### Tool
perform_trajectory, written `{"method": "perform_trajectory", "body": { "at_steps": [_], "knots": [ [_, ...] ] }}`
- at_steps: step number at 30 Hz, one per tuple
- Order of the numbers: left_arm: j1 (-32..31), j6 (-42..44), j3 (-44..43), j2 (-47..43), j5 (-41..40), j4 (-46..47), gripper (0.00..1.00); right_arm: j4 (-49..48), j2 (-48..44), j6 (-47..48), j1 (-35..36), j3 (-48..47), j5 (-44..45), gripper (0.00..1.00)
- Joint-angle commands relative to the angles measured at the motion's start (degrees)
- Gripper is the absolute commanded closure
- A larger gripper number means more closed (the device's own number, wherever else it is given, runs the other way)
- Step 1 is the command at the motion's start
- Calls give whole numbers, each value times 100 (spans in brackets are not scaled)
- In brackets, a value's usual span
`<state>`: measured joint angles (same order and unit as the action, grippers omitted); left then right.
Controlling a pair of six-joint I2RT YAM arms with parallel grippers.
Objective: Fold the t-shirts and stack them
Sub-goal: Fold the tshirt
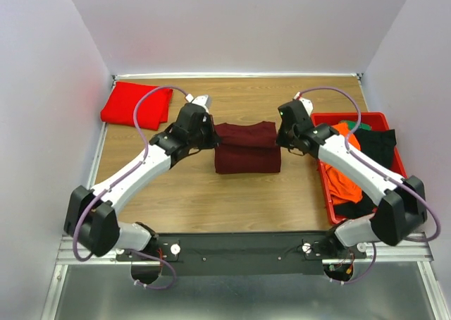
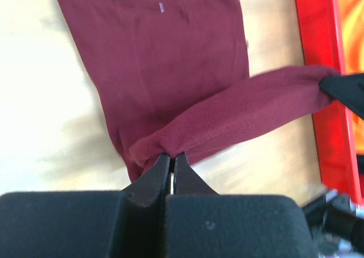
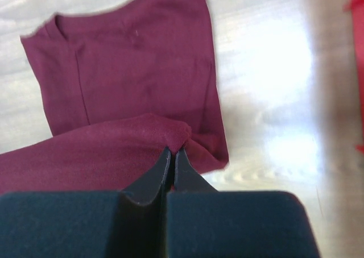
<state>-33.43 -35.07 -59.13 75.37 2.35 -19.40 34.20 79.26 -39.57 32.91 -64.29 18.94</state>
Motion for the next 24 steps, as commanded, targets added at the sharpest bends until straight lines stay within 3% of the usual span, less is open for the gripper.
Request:
{"method": "perform_trajectory", "body": {
  "at_steps": [1, 4, 7, 8, 9, 10, 11, 12, 15, 20, 24],
  "knots": [
    [292, 237, -501, 563, 186, 428, 100, -570, 554, 546, -476, -599, -591, 96],
    [600, 325, -975, 1267, 274, 630, 100, -756, 1589, 784, -838, -1206, -865, 96],
    [943, 500, -1624, 2277, 371, 806, 96, -871, 2890, 1109, -1040, -2278, -1226, 86],
    [1057, 562, -1802, 2550, 493, 893, 87, -871, 3197, 1170, -1075, -2629, -1243, 79],
    [1293, 615, -1969, 3092, 677, 1103, 57, -871, 3801, 1293, -1111, -3172, -1296, 65],
    [1426, 711, -2423, 3341, 1001, 1131, 41, -871, 4033, 1303, -1250, -3447, -1357, 59],
    [1523, 764, -2680, 3561, 978, 1088, 33, -871, 4244, 1312, -1312, -3641, -1575, 45],
    [1645, 852, -3048, 3807, 987, 1070, 29, -862, 4455, 1303, -1417, -3904, -1621, 38],
    [1726, 1055, -3473, 3802, 750, 719, 27, -862, 4484, 1442, -1480, -3960, -1587, 23],
    [1682, 528, -2789, 3081, 425, 736, 31, -888, 3835, 1347, -1471, -3293, -1296, 20],
    [1288, 46, -2156, 2668, -66, 727, 54, -1159, 3333, 1084, -1156, -2458, -954, 27]
  ]
}}
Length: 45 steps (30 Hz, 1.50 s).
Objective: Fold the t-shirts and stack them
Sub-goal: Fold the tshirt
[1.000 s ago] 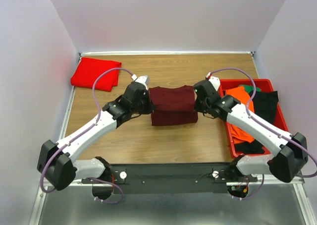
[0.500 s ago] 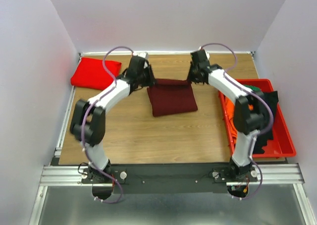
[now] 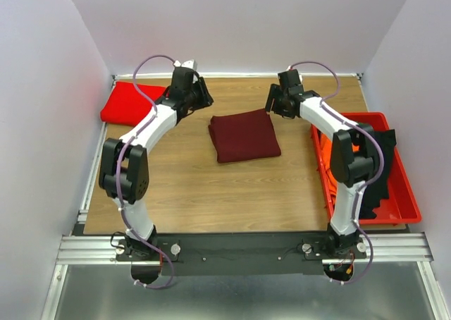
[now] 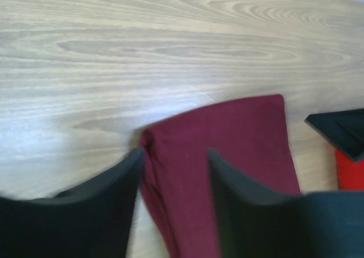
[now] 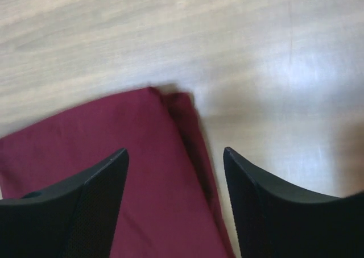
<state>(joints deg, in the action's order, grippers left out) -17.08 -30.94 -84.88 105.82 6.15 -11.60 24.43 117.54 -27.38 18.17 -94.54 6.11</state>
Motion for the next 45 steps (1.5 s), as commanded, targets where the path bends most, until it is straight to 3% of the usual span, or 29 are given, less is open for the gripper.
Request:
{"method": "perform_trajectory", "body": {
  "at_steps": [1, 2, 3, 6, 10, 23, 32, 38, 42, 43, 45],
  "knots": [
    [-523, -439, 663, -474, -570, 25, 63, -288, -625, -171, 397, 812, 408, 30],
    [-524, -526, 805, -475, -571, 26, 63, -289, -627, -172, 458, 919, 443, 30],
    [-672, -632, 937, -501, -571, 165, 72, -324, -679, -198, 511, 1007, 470, 33],
    [-927, -931, 1561, -685, -747, 569, 83, -569, -706, -312, 608, 1401, 505, 35],
    [-1174, -1098, 2176, -563, -712, 974, 88, -720, -557, -321, 608, 1711, 505, 36],
    [-1359, -1292, 3162, -272, -642, 1581, 93, -1019, -688, -567, 626, 2862, 391, 39],
    [-1394, -1143, 3811, -957, -343, 1730, 93, -1098, -1759, -655, 635, 3908, 163, 39],
    [-1368, -1028, 4032, -1686, -290, 1960, 73, -993, -2611, -523, 635, 3909, 181, 38],
    [-1053, -949, 3935, -2074, -343, 1626, 49, -791, -2912, -471, 818, 3619, 206, 38],
    [-643, -732, 3927, -2213, -117, 1538, 38, -694, -2755, -479, 1428, 3331, 259, 38],
    [-481, -677, 3909, -2154, -53, 1520, 33, -693, -2544, -497, 1556, 3180, 329, 39]
  ]
}}
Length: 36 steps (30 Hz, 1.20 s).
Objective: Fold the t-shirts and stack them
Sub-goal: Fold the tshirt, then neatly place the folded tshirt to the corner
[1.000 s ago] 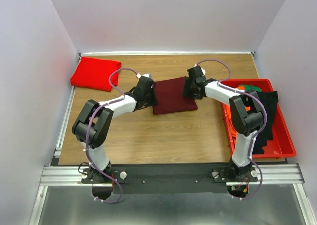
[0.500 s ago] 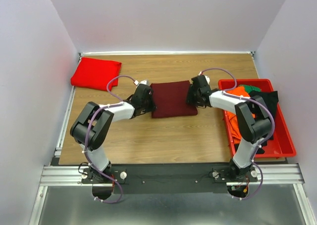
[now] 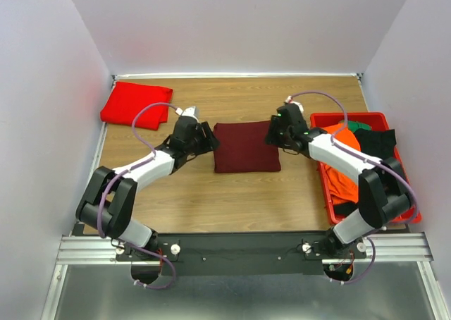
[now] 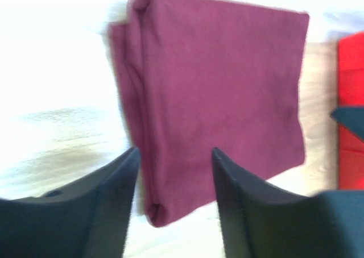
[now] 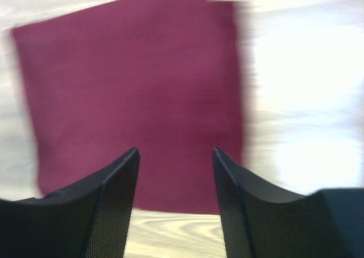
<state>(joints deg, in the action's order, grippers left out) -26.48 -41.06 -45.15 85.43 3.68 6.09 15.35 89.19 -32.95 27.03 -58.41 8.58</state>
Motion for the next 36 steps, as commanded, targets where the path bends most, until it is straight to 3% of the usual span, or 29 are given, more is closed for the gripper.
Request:
{"method": "perform_trajectory", "body": {
  "at_steps": [1, 3, 5, 12, 17, 28, 32, 34, 36],
  "knots": [
    [503, 414, -160, -53, 377, -266, 33, 214, 440, 43, 890, -504, 100, 42],
    [556, 616, -275, 192, 466, -380, 32, 214, 800, -1, 1032, -670, 65, 55],
    [565, 695, -354, 351, 615, -371, 31, 205, 986, -54, 1243, -776, 108, 60],
    [574, 634, -196, 896, 1301, 208, 26, 187, 1733, -159, 1604, -1032, 399, 62],
    [547, 617, -258, 1204, 1109, 209, 26, 108, 2067, -177, 1604, -830, 312, 62],
    [232, 581, -697, 1898, 670, -37, 34, -15, 1778, -177, 1595, -768, 144, 62],
    [73, 581, -934, 2048, 379, -265, 41, -6, 1655, -168, 1604, -803, 74, 62],
    [12, 608, -1040, 2109, 213, -424, 51, 3, 1558, -159, 1604, -847, 39, 62],
    [-50, 678, -1233, 2153, 107, -599, 74, 3, 1383, -142, 1604, -917, 56, 61]
  ]
}}
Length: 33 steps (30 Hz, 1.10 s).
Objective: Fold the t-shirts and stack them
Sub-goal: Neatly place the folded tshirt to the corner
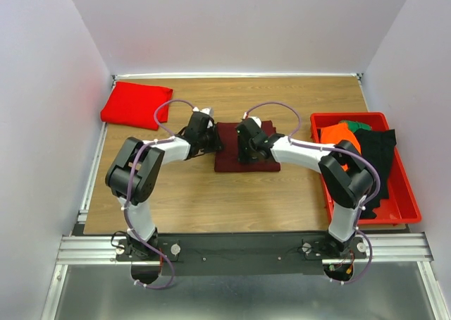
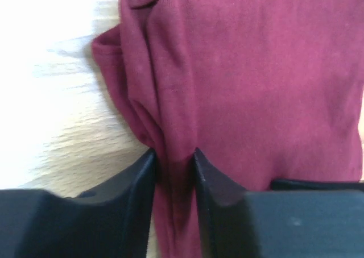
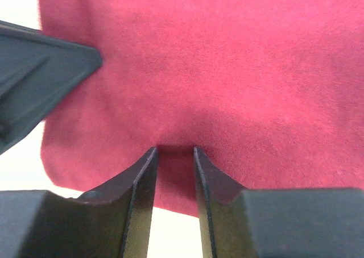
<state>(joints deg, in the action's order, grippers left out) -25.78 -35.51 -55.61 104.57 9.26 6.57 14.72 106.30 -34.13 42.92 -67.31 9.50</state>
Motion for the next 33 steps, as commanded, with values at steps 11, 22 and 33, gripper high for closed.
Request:
{"method": "perform_trajectory", "body": {
  "at_steps": [11, 22, 33],
  "knots": [
    [29, 913, -2301, 537, -2663, -2607, 100, 487, -1665, 126, 6, -239, 272, 39],
    [723, 1792, -5282, 1978, -5319, -4585, 100, 734, -2368, 407, -3, -46, 219, 40],
    [1488, 2820, -6470, 2304, -5962, -4595, 100, 734, -2237, 574, -3, -124, -44, 40]
  ]
}}
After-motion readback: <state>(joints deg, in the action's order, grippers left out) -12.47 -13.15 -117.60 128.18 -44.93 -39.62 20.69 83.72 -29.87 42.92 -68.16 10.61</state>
